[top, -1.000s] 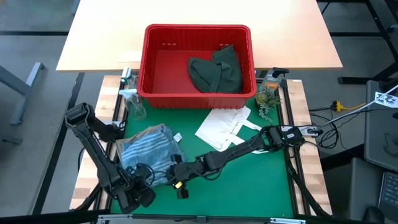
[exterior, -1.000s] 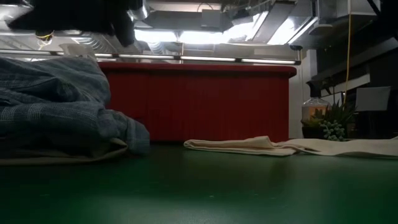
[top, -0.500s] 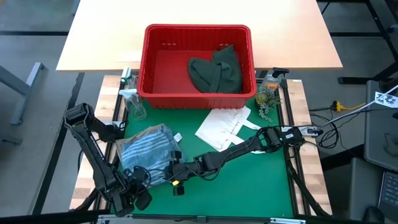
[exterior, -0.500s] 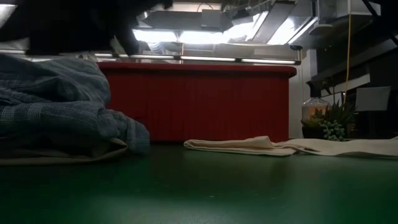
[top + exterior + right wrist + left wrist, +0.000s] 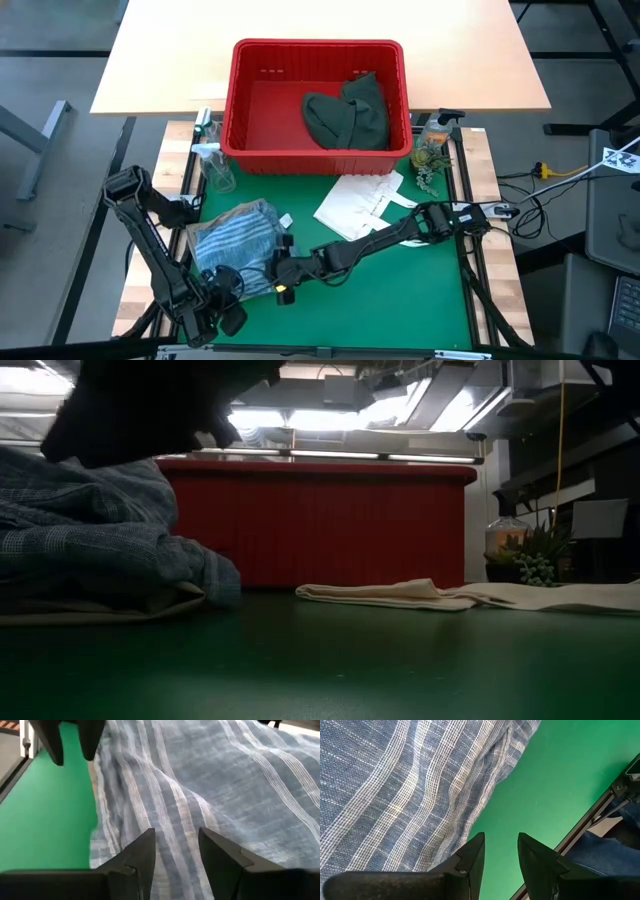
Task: Fold Laundry from Bin
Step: Stack the folded blue polo shirt on top of the gray shorts
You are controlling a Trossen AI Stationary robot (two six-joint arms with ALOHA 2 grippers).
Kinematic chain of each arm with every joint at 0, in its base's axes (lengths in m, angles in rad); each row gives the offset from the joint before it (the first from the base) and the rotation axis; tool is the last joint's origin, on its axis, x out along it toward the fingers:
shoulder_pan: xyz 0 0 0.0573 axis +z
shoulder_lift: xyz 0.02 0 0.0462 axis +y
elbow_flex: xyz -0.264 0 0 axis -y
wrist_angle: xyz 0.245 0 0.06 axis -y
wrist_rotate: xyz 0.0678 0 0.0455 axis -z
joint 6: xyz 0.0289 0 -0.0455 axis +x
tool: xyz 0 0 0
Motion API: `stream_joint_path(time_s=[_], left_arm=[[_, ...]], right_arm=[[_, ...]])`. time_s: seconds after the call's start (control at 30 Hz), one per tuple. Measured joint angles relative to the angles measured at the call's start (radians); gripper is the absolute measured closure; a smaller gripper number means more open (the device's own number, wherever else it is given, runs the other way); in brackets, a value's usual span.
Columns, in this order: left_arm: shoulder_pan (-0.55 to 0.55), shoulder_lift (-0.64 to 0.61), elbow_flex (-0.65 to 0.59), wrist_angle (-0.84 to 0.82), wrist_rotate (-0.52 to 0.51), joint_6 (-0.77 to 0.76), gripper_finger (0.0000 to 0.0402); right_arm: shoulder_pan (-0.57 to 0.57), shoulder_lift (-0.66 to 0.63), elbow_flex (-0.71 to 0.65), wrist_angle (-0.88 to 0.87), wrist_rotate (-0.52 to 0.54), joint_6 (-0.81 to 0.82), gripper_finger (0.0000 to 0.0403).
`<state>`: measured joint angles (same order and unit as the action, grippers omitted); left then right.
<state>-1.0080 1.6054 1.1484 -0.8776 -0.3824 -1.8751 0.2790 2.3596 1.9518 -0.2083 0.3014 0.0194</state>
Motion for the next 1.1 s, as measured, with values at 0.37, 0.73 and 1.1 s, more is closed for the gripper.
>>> stream_joint_path(time_s=[0.37, 0.73, 1.1], left_arm=[[0.000, 0.000, -0.001, 0.000, 0.000, 0.000, 0.0290], [0.000, 0.000, -0.001, 0.006, 0.000, -0.006, 0.0290], [0.000, 0.000, -0.001, 0.006, -0.002, -0.004, 0.0290]], right_arm=[[-0.011, 0.033, 0.000, -0.059, -0.081, 0.001, 0.0293], [-0.011, 0.033, 0.000, -0.195, -0.191, 0.001, 0.0387], [-0.011, 0.032, 0.000, -0.290, -0.180, 0.000, 0.0398]])
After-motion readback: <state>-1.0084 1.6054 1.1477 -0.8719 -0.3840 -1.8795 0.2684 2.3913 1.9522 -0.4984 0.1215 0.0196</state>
